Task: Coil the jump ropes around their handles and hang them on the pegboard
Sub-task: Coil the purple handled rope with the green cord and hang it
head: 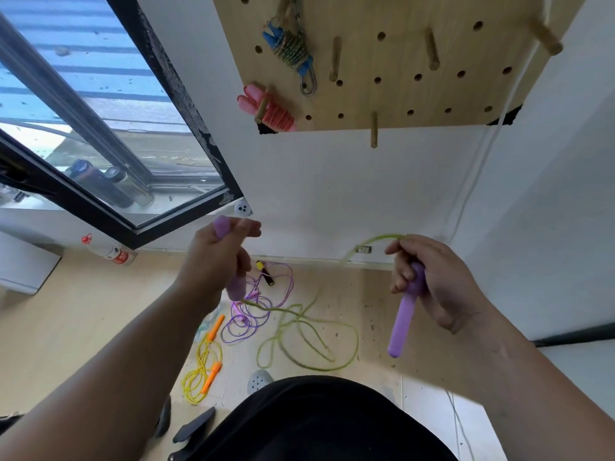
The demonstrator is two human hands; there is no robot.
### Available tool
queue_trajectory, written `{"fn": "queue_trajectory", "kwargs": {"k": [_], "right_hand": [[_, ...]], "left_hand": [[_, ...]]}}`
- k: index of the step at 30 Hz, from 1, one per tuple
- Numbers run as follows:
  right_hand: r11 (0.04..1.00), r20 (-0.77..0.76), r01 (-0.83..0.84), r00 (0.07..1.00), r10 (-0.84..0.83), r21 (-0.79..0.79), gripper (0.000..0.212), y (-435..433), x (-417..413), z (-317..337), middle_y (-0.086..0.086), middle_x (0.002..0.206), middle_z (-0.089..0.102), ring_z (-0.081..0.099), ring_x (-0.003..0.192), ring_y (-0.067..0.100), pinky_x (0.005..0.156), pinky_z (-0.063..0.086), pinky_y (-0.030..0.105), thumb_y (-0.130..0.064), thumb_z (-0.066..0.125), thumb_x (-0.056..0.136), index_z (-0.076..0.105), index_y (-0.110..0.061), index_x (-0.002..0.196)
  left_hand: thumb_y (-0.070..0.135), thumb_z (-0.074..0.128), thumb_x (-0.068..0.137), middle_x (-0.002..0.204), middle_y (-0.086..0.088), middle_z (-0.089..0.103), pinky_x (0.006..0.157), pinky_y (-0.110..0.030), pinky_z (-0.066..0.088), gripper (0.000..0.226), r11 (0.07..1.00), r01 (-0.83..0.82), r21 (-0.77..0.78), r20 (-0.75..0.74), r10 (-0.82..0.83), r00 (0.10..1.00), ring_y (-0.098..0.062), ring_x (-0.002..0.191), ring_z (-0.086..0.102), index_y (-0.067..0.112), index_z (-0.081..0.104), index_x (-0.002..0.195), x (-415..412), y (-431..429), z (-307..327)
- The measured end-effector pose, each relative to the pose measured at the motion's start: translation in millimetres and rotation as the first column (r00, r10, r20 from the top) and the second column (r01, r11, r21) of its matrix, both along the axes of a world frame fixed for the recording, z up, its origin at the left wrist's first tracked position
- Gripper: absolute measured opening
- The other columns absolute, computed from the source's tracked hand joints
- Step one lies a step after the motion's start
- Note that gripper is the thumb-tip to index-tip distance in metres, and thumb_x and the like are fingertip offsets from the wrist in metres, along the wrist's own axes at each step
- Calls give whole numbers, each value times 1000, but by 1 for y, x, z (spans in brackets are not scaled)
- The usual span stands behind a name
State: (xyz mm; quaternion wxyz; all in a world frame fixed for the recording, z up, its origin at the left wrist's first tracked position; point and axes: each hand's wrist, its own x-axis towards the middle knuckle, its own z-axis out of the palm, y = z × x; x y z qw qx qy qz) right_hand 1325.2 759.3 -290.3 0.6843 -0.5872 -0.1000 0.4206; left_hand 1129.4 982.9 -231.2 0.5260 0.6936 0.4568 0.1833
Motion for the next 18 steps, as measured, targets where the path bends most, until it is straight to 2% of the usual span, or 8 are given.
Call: {"fn": "queue_trajectory", "kwargs": {"k": [2, 4, 7, 10, 11, 13, 15, 18], "right_hand": [[1000, 24, -13, 1000, 13, 13, 35, 1, -4, 9, 8, 60, 42, 40, 51, 21, 51, 46, 33, -16, 40, 106, 70, 0, 98], [1000, 8, -6, 1000, 5, 17, 32, 2, -7, 12, 8, 65, 46, 40, 52, 20, 49, 42, 31, -18, 41, 106, 69, -3, 112], [1000, -92, 6, 996, -4, 26, 27, 1, -10, 9, 7, 71, 50, 39, 51, 17, 46, 34, 28, -20, 48, 104, 67, -12, 122], [994, -244, 94, 966, -81, 45, 29, -3, -11, 2, 5, 69, 45, 33, 49, 15, 42, 26, 24, -17, 48, 101, 63, -13, 125], [990, -294, 128, 950, -106, 59, 28, -4, -11, 1, 5, 68, 44, 33, 48, 14, 41, 26, 23, -17, 49, 100, 62, -12, 123], [977, -397, 191, 907, -139, 95, 20, -4, -14, 1, 5, 70, 44, 35, 50, 14, 41, 31, 22, -18, 52, 95, 63, -9, 109], [959, -532, 252, 833, -148, 128, 12, -1, -19, 1, 5, 74, 48, 42, 56, 15, 46, 42, 22, -18, 57, 84, 60, -9, 91], [934, -664, 338, 725, -182, 113, 14, 11, -29, 2, 8, 80, 59, 59, 68, 21, 67, 53, 31, -21, 62, 73, 57, -10, 81]], "left_hand": [[28, 46, 108, 98, -13, 75, 57, -36, 50, 29, 994, -81, -78, 105, 89, 991, -21, 56, 57, 11, 68, 100, -1, 2, -1], [32, 43, 109, 103, -13, 75, 69, -40, 55, 34, 988, -106, -114, 162, 124, 979, -23, 68, 64, 10, 66, 98, -2, 3, -2], [40, 40, 108, 92, -14, 76, 81, -42, 56, 42, 989, -144, -10, 123, 145, 982, -24, 84, 71, 11, 66, 96, -2, 3, -3], [48, 39, 107, 65, -12, 71, 85, -43, 54, 51, 982, -107, 155, 30, 103, 994, -11, 77, 67, 12, 68, 87, -1, 2, 0], [50, 38, 107, 64, -6, 71, 85, -38, 52, 57, 975, -80, 208, 2, 82, 997, -4, 76, 63, 12, 71, 80, 0, 2, 2], [56, 34, 106, 74, 11, 72, 79, -27, 43, 73, 949, -35, 313, -82, 64, 995, 7, 80, 58, 16, 76, 62, 0, 2, 7], [59, 33, 105, 80, 15, 71, 76, -27, 42, 74, 943, -21, 332, -97, 56, 994, 9, 81, 57, 22, 77, 58, 2, -2, 11], [52, 39, 106, 80, -3, 77, 62, -32, 43, 60, 997, -7, 83, 68, 2, 998, -9, 61, 54, 18, 77, 75, 11, -20, 14]]}}
